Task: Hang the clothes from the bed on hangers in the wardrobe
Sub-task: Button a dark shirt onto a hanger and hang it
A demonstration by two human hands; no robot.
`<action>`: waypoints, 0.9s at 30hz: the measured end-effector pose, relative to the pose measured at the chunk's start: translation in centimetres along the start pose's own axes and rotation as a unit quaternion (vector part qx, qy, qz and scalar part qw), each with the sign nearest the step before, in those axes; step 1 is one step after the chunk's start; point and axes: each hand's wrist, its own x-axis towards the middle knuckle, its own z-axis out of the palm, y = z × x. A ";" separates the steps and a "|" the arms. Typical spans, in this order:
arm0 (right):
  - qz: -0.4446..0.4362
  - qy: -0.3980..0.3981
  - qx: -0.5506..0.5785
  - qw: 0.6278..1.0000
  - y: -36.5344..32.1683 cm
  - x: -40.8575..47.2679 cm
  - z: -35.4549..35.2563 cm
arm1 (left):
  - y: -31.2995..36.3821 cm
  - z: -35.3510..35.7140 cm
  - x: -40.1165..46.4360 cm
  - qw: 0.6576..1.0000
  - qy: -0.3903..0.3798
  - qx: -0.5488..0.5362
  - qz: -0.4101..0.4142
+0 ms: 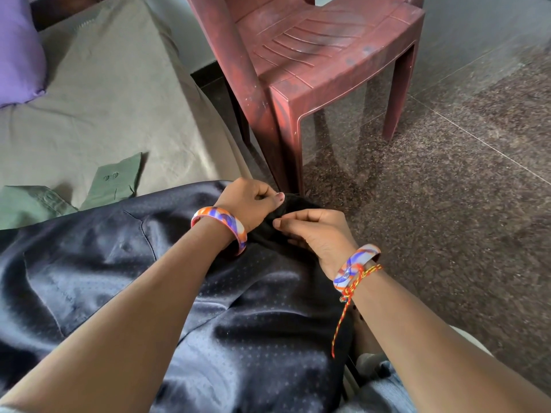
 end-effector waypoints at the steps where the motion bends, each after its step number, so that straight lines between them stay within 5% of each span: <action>1: 0.001 0.003 -0.001 1.000 0.0 0.0 0.1 | 0.0 0.0 0.0 1.000 0.004 -0.012 -0.003; 8: -0.016 0.009 0.048 0.999 -1.0 -0.1 -0.2 | -0.5 0.2 0.0 0.998 0.054 -0.027 0.015; 27: -0.079 0.018 0.013 0.997 -1.0 -0.1 -0.2 | -1.2 0.4 -0.7 0.995 0.017 -0.074 0.061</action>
